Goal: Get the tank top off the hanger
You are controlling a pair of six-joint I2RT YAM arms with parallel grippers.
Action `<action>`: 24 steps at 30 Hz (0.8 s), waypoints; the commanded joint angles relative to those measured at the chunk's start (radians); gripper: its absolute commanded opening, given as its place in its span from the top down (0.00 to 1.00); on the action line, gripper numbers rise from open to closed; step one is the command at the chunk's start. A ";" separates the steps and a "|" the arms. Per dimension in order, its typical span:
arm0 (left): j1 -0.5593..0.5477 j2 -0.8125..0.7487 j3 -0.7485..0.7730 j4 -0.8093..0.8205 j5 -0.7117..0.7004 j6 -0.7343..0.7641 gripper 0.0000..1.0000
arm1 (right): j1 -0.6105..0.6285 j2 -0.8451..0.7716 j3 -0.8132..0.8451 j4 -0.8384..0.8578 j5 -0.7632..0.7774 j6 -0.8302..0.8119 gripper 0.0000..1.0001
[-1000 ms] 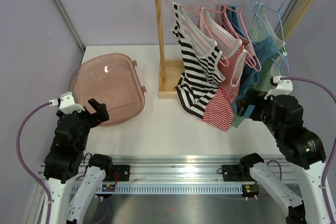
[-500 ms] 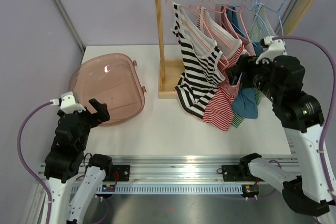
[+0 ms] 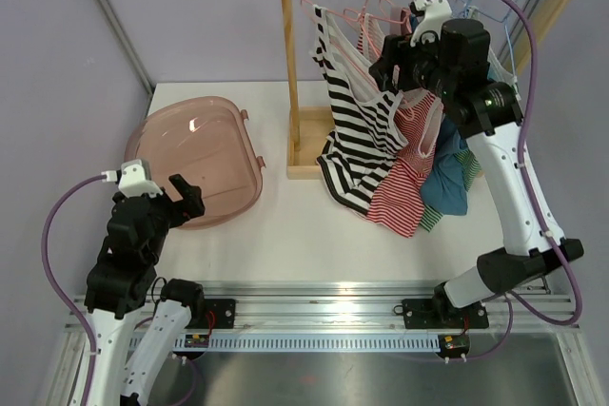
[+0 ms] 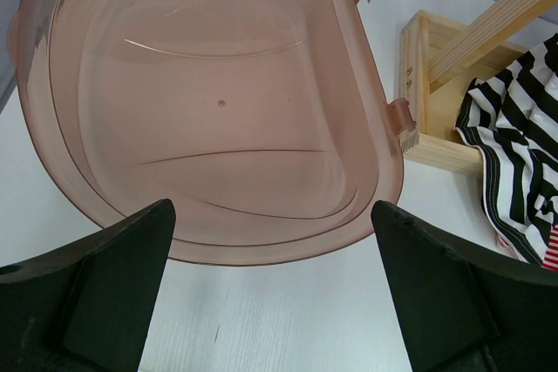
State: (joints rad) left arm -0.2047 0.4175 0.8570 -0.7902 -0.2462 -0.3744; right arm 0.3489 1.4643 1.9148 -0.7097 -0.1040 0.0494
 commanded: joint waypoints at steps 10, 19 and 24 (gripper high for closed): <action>0.002 0.006 -0.004 0.060 0.036 0.008 0.01 | 0.005 0.249 0.342 -0.076 -0.097 -0.131 0.53; 0.002 0.003 -0.003 0.062 0.039 0.009 0.01 | 0.005 0.240 0.297 -0.053 -0.146 -0.123 0.62; 0.002 0.004 -0.003 0.062 0.038 0.011 0.01 | 0.007 0.229 0.291 -0.045 -0.125 -0.112 0.82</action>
State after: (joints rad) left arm -0.2047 0.4206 0.8570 -0.7891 -0.2310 -0.3740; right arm 0.3489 1.7279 2.1998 -0.7830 -0.2222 -0.0639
